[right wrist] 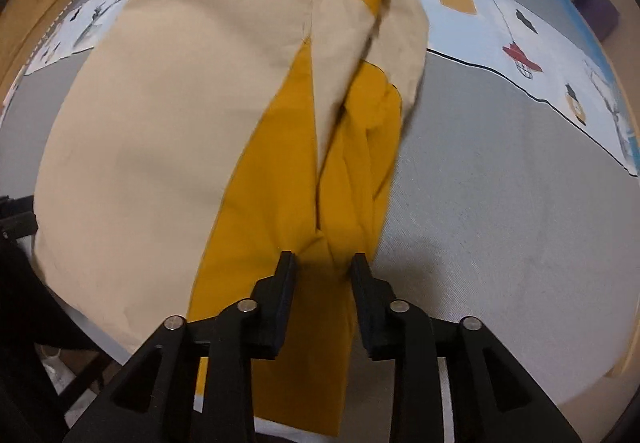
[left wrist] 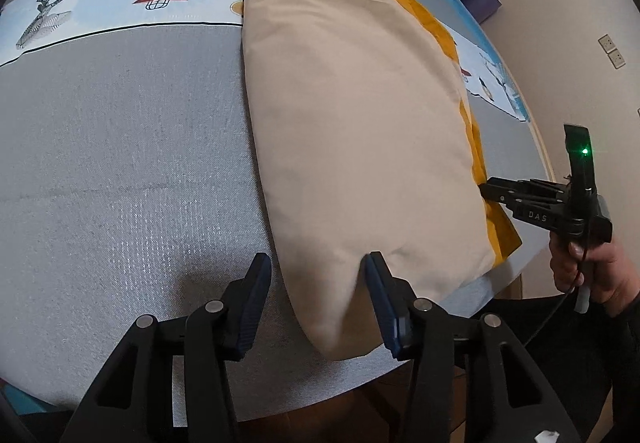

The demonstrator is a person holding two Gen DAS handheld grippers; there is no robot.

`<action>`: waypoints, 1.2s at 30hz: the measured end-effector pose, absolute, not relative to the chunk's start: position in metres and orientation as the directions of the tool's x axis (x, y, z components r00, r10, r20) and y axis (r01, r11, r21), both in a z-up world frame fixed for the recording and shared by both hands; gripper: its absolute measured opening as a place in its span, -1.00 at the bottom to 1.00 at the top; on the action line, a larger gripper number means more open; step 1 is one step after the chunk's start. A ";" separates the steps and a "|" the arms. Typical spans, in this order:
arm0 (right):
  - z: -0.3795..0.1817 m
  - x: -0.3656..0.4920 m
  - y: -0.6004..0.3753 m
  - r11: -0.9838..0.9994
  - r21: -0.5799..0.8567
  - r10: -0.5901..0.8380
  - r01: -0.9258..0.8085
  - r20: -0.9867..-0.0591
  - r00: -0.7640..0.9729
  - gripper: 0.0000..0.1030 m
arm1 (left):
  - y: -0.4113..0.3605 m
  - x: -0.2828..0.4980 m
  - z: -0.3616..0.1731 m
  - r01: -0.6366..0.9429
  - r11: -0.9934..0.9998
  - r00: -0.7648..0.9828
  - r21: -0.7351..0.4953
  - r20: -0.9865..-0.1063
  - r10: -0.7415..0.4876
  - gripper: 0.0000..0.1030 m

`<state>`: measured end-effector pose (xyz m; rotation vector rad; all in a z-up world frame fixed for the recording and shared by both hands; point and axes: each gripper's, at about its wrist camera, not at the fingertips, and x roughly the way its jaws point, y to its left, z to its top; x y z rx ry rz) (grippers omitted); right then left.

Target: Fold large clothes

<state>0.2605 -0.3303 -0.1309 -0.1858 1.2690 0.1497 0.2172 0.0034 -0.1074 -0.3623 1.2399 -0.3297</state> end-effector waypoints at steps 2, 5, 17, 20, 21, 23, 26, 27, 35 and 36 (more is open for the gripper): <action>-0.131 0.260 -0.334 0.977 -0.053 0.008 -0.204 -0.958 0.286 -0.27 | -0.001 0.217 -0.106 0.046 0.896 0.291 -0.441 -0.853 -0.434 -0.11; -0.134 0.261 -0.337 0.977 -0.063 -0.003 -0.203 -0.960 0.281 -0.16 | -0.003 0.218 -0.107 0.045 0.897 0.287 -0.440 -0.854 -0.433 -0.09; -0.137 0.289 -0.374 0.979 0.200 0.185 0.032 -0.949 0.256 0.01 | 0.016 0.231 -0.108 -0.012 0.837 0.296 -0.547 -0.801 -0.520 -0.03; -0.142 0.295 -0.376 0.973 0.225 0.208 0.048 -0.948 0.240 0.09 | 0.030 0.248 -0.112 -0.067 0.800 0.309 -0.596 -0.775 -0.552 0.08; -0.145 0.297 -0.376 0.972 0.231 0.214 0.050 -0.949 0.229 0.11 | 0.033 0.253 -0.115 -0.086 0.789 0.309 -0.608 -0.769 -0.559 0.13; -0.148 0.300 -0.375 0.970 0.239 0.224 0.046 -0.950 0.215 0.11 | 0.041 0.267 -0.122 -0.135 0.754 0.311 -0.642 -0.750 -0.583 0.17; -0.151 0.306 -0.377 0.969 0.245 0.232 0.041 -0.951 0.204 0.11 | 0.050 0.290 -0.135 -0.193 0.688 0.320 -0.699 -0.708 -0.630 0.24; -0.152 0.307 -0.377 0.968 0.247 0.234 0.041 -0.951 0.202 0.11 | 0.052 0.296 -0.139 -0.203 0.672 0.321 -0.712 -0.697 -0.641 0.28; -0.154 0.312 -0.375 0.957 0.287 0.275 0.029 -0.939 0.205 -0.32 | 0.051 0.342 -0.172 -0.224 0.590 0.317 -0.776 -0.630 -0.709 0.49; -0.153 0.312 -0.370 0.960 0.280 0.271 0.014 -0.939 0.211 -0.44 | 0.047 0.344 -0.174 -0.221 0.588 0.316 -0.778 -0.627 -0.712 0.49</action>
